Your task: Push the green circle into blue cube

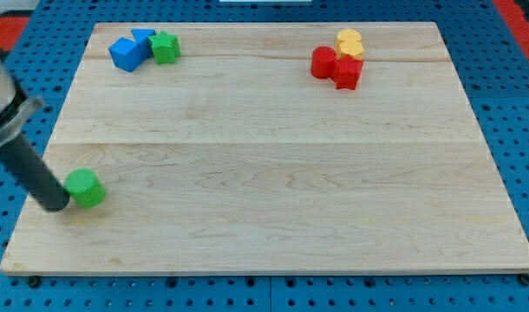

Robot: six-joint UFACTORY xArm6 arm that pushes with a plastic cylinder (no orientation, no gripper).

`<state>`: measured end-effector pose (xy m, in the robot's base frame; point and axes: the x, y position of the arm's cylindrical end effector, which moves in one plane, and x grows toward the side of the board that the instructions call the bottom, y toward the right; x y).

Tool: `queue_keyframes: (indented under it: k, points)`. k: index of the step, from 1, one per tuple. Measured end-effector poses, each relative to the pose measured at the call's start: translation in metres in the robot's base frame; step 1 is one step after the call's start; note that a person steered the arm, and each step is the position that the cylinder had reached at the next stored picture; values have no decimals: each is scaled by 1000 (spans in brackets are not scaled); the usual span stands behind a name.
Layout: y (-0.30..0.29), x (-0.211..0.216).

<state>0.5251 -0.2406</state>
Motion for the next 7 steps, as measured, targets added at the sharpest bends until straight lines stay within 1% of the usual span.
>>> queue_keyframes:
  k: [1, 3, 4, 5, 7]
  points:
    - [32, -29]
    - [46, -6]
    - [56, -38]
    - [80, -59]
    - [125, -46]
